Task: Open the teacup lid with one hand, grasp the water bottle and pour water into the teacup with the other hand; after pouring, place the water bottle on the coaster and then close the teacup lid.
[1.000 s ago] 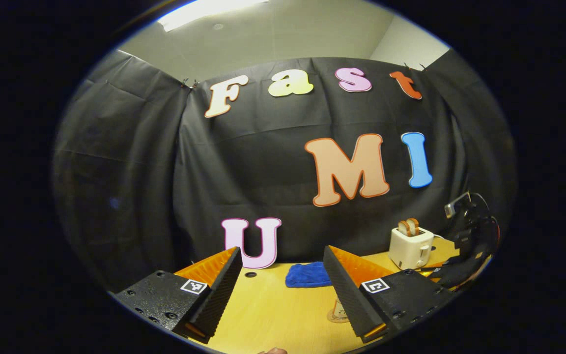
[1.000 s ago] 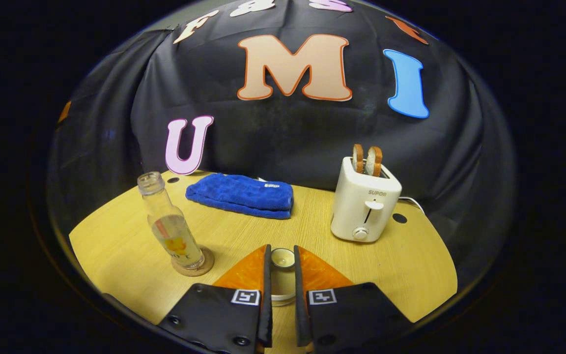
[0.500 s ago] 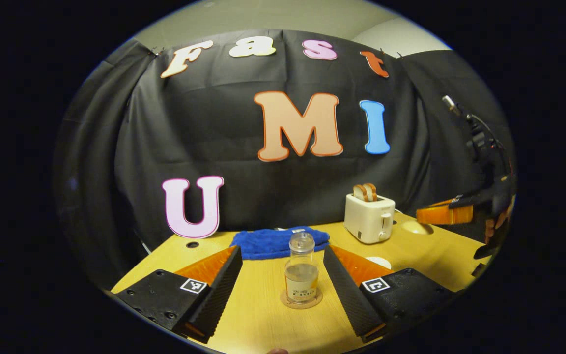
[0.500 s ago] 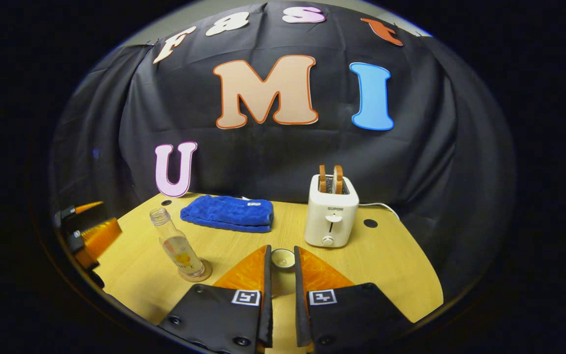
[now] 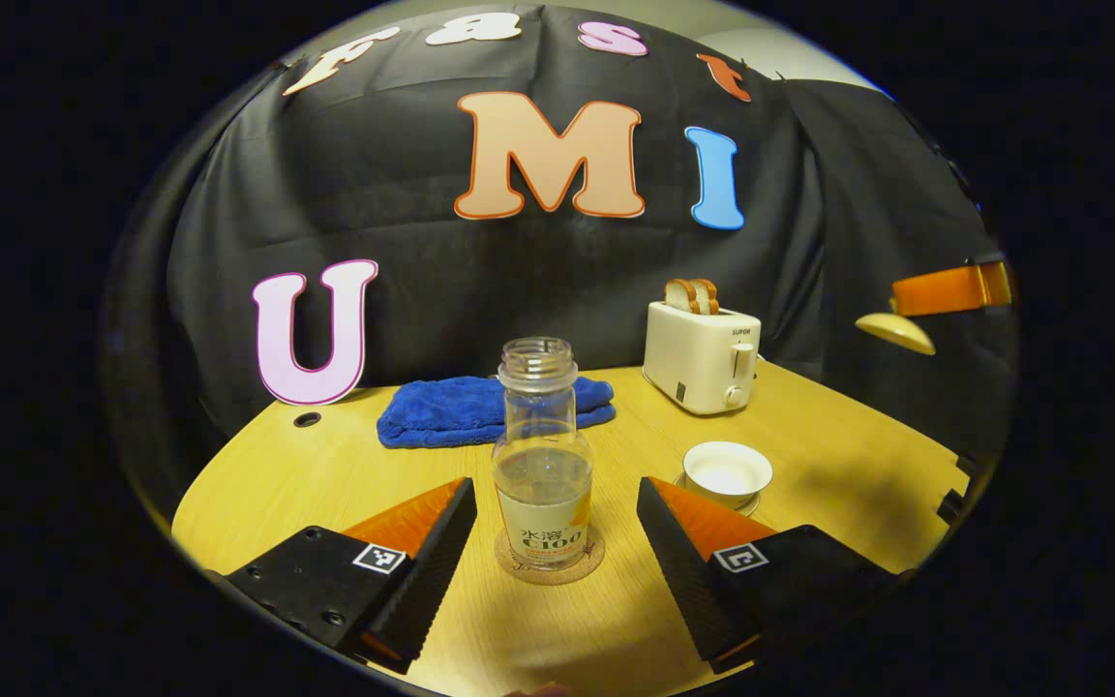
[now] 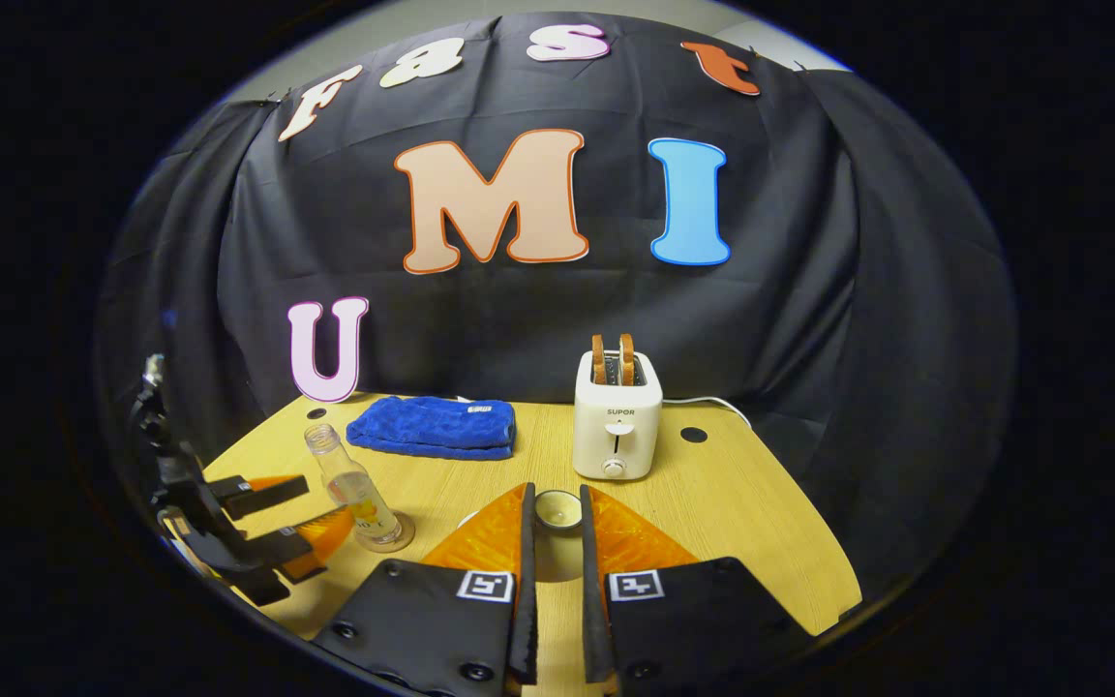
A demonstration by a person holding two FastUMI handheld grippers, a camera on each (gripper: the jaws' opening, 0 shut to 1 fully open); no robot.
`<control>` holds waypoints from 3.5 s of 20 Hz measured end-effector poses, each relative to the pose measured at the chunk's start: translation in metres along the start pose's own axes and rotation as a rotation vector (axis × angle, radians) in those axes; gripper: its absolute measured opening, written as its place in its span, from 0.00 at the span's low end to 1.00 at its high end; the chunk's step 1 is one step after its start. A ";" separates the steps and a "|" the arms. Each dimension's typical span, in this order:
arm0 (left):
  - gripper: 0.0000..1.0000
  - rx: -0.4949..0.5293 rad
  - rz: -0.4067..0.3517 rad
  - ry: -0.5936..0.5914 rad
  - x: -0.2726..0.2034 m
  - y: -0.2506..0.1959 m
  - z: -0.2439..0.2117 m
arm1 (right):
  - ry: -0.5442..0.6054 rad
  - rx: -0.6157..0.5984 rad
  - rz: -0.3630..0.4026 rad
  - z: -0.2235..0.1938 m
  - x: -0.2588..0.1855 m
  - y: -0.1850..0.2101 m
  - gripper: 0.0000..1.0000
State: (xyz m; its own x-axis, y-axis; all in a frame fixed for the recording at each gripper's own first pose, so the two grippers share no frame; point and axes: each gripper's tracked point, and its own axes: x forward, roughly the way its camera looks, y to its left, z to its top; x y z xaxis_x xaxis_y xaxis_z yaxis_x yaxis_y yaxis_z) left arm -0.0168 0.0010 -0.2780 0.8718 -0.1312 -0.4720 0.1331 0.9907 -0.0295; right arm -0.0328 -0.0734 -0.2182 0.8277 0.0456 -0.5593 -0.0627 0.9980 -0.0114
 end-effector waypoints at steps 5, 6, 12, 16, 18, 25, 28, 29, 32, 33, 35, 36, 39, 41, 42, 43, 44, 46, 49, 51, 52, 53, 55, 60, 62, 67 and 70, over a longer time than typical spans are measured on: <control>0.99 0.004 -0.001 0.051 0.025 0.001 -0.021 | 0.014 -0.003 -0.031 -0.002 -0.010 -0.005 0.19; 0.99 0.010 0.004 0.062 0.029 0.001 -0.025 | 0.014 0.001 -0.036 -0.002 -0.011 -0.006 0.22; 0.83 0.064 0.020 0.089 0.040 0.006 -0.028 | 0.013 0.004 -0.054 -0.002 -0.013 -0.014 0.22; 0.72 0.085 0.012 0.094 0.039 0.003 -0.026 | 0.012 0.020 -0.059 -0.003 -0.011 -0.021 0.21; 0.71 0.103 0.010 0.104 0.039 0.002 -0.025 | 0.014 0.028 -0.059 -0.004 -0.010 -0.025 0.21; 0.69 0.371 0.041 0.172 0.040 0.011 -0.016 | 0.007 0.076 -0.047 -0.009 -0.007 -0.035 0.21; 0.69 0.527 0.022 0.205 0.042 0.012 -0.017 | 0.008 0.107 -0.046 -0.016 -0.007 -0.045 0.24; 0.70 0.577 0.013 0.211 0.043 0.012 -0.017 | 0.012 0.119 -0.046 -0.018 -0.008 -0.048 0.24; 0.70 0.703 0.003 0.235 0.044 0.009 -0.019 | 0.020 0.149 -0.056 -0.028 -0.009 -0.062 0.19; 0.69 0.738 0.002 0.249 0.045 0.008 -0.020 | 0.024 0.159 -0.059 -0.030 -0.010 -0.065 0.22; 0.69 0.812 -0.006 0.286 0.047 0.006 -0.025 | 0.029 0.173 -0.071 -0.036 -0.010 -0.075 0.25; 0.70 0.850 -0.014 0.310 0.048 0.005 -0.028 | 0.028 0.178 -0.074 -0.038 -0.012 -0.080 0.22; 0.69 0.965 -0.029 0.364 0.050 0.002 -0.033 | 0.026 0.173 -0.076 -0.043 -0.015 -0.087 0.24; 0.69 1.008 -0.055 0.383 0.051 -0.004 -0.035 | 0.027 0.160 -0.080 -0.047 -0.016 -0.094 0.22; 0.69 1.038 -0.066 0.395 0.049 -0.006 -0.037 | 0.027 0.153 -0.079 -0.048 -0.016 -0.095 0.22; 0.69 1.079 -0.074 0.403 0.051 -0.007 -0.036 | 0.028 0.146 -0.076 -0.051 -0.017 -0.097 0.22; 0.69 1.126 -0.081 0.414 0.052 -0.008 -0.037 | 0.030 0.139 -0.072 -0.054 -0.018 -0.098 0.22; 0.69 1.214 -0.087 0.441 0.055 -0.007 -0.037 | 0.029 0.115 -0.071 -0.056 -0.017 -0.100 0.24; 0.69 1.270 -0.090 0.470 0.061 -0.006 -0.040 | 0.024 0.082 -0.055 -0.058 -0.018 -0.099 0.22; 0.69 1.319 -0.083 0.497 0.064 -0.005 -0.039 | 0.027 0.080 -0.042 -0.061 -0.018 -0.100 0.22; 0.69 1.347 -0.076 0.509 0.064 -0.003 -0.038 | 0.028 0.080 -0.036 -0.063 -0.016 -0.101 0.24; 0.69 1.379 -0.068 0.527 0.066 -0.001 -0.036 | 0.030 0.081 -0.031 -0.063 -0.015 -0.100 0.24; 0.69 1.434 -0.057 0.557 0.071 0.002 -0.033 | 0.032 0.080 -0.024 -0.066 -0.014 -0.102 0.24; 0.69 1.512 -0.066 0.616 0.068 0.006 -0.034 | 0.034 0.049 -0.001 -0.071 -0.014 -0.104 0.24; 0.69 1.554 -0.057 0.651 0.067 0.011 -0.032 | 0.036 0.050 0.008 -0.073 -0.014 -0.102 0.24; 0.69 1.654 -0.039 0.706 0.067 0.013 -0.020 | 0.042 0.051 0.028 -0.077 -0.012 -0.098 0.22; 0.69 1.718 -0.036 0.724 0.065 0.010 -0.012 | 0.043 0.050 0.034 -0.080 -0.013 -0.098 0.22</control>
State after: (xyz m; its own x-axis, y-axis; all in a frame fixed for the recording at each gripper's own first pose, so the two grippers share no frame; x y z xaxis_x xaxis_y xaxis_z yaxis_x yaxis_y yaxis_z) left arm 0.0357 0.0030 -0.3199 0.5749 0.3476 -0.7407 0.8168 -0.1899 0.5448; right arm -0.0817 -0.1756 -0.2764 0.8008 0.0782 -0.5938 -0.0609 0.9969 0.0491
